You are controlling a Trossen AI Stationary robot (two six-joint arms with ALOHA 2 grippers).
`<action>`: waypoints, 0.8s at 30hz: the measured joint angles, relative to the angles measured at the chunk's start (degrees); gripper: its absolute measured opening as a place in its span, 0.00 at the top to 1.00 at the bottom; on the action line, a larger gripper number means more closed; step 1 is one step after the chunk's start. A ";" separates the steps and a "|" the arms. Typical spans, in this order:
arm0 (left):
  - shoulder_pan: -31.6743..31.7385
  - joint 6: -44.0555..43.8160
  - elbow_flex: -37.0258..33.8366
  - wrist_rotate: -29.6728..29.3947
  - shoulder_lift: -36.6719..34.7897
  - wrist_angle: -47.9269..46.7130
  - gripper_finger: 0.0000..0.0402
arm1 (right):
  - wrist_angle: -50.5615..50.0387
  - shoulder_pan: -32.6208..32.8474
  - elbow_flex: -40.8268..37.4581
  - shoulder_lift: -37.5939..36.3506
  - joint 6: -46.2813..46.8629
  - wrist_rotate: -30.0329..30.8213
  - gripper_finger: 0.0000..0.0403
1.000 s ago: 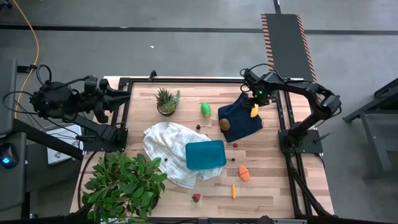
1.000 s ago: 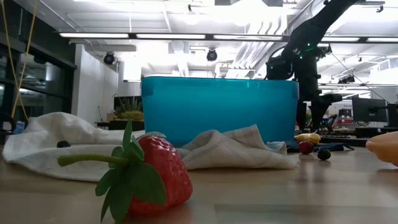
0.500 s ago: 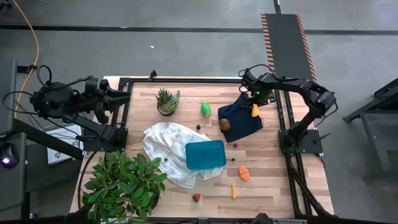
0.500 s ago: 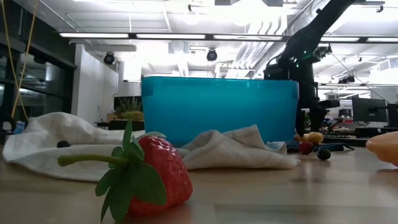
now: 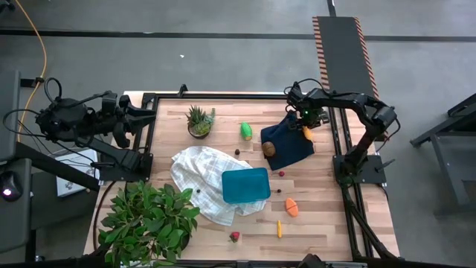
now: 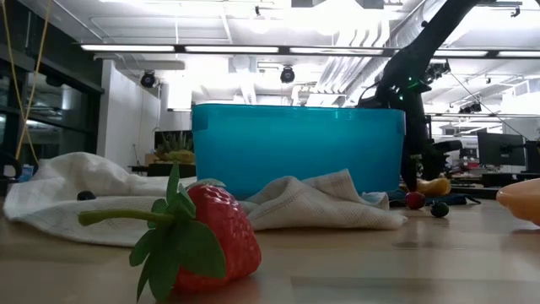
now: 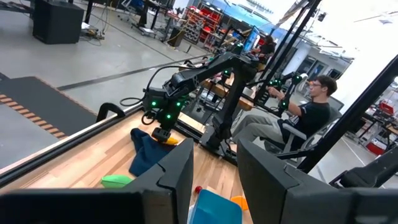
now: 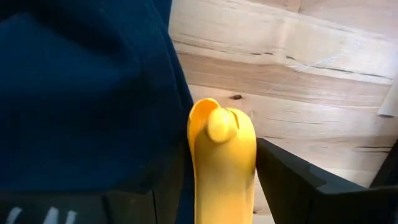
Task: Pick and placing Produce into tupperware
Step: Put the yellow banana into the blue bin
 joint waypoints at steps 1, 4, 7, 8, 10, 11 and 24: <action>-0.01 -0.02 0.00 0.00 -0.01 0.00 0.72 | 0.00 0.00 0.00 0.13 0.00 0.00 0.54; -0.02 -0.04 0.00 0.00 0.00 0.01 0.72 | 0.00 0.00 0.00 0.34 0.00 0.00 0.54; -0.02 -0.07 0.00 0.00 0.00 0.00 0.72 | -0.02 0.00 0.00 0.34 0.56 0.59 0.54; 0.00 -0.07 0.00 -0.02 0.00 0.00 0.72 | -0.02 0.00 0.00 0.34 0.68 0.70 0.54; -0.02 -0.07 0.00 0.00 -0.01 0.00 0.72 | 0.00 0.00 0.00 0.34 0.68 0.70 0.54; -0.02 -0.07 0.00 -0.01 -0.01 0.00 0.72 | 0.00 0.00 0.00 0.34 0.68 0.72 0.55; -0.01 -0.07 0.00 -0.02 -0.01 0.00 0.72 | -0.26 -1.16 0.05 0.30 0.66 0.19 0.68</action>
